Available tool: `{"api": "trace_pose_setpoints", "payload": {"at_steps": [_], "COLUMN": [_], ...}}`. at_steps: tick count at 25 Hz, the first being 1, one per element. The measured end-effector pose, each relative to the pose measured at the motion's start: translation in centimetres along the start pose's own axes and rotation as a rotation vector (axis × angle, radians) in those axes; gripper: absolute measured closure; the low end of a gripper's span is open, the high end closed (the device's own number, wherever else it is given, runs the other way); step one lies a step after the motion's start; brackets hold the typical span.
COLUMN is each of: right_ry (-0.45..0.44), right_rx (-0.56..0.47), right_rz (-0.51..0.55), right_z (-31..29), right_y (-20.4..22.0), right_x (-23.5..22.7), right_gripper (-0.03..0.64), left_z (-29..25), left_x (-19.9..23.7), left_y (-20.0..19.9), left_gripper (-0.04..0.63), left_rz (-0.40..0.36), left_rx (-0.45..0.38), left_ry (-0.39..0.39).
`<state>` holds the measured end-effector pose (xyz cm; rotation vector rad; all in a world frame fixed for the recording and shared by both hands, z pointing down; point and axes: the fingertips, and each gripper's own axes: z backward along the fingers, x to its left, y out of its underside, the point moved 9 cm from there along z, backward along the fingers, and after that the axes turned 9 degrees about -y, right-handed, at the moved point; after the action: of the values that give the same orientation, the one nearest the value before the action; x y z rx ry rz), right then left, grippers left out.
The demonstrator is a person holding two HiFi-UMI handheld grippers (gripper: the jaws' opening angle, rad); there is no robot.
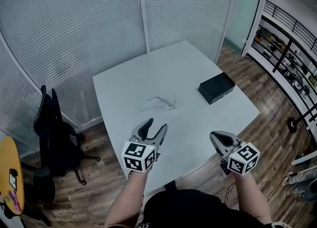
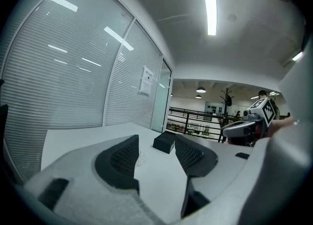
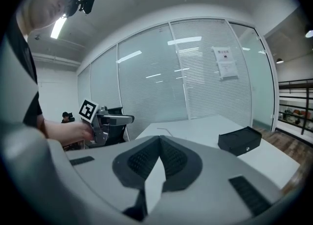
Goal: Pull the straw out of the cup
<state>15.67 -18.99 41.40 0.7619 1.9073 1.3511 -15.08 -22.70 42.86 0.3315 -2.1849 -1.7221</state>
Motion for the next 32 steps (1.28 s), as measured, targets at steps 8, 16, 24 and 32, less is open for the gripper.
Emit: {"api": "trace_pose_setpoints", "payload": {"at_steps": [8, 16, 24, 32], "right_ry": [-0.02, -0.099, -0.191, -0.222], "right_rx": [0.041, 0.076, 0.103, 0.147], "right_rz": [-0.039, -0.061, -0.089, -0.129], "right_z": [-4.6, -8.3, -12.2, -14.4], "right_y": [-0.1, -0.1, 0.0, 1.2], "right_x": [-2.3, -5.8, -10.8, -15.2], "right_gripper": [0.611, 0.611, 0.611, 0.611], "left_z": [-2.9, -6.9, -11.6, -17.0], "left_x": [3.2, 4.2, 5.8, 6.8], "left_y": [1.0, 2.7, 4.2, 6.4], "left_gripper": [0.262, 0.233, 0.233, 0.235], "left_rz": [0.048, 0.115, 0.165, 0.175], "left_rx": [0.034, 0.087, 0.139, 0.211], "left_ry": [0.004, -0.027, -0.106, -0.131]}}
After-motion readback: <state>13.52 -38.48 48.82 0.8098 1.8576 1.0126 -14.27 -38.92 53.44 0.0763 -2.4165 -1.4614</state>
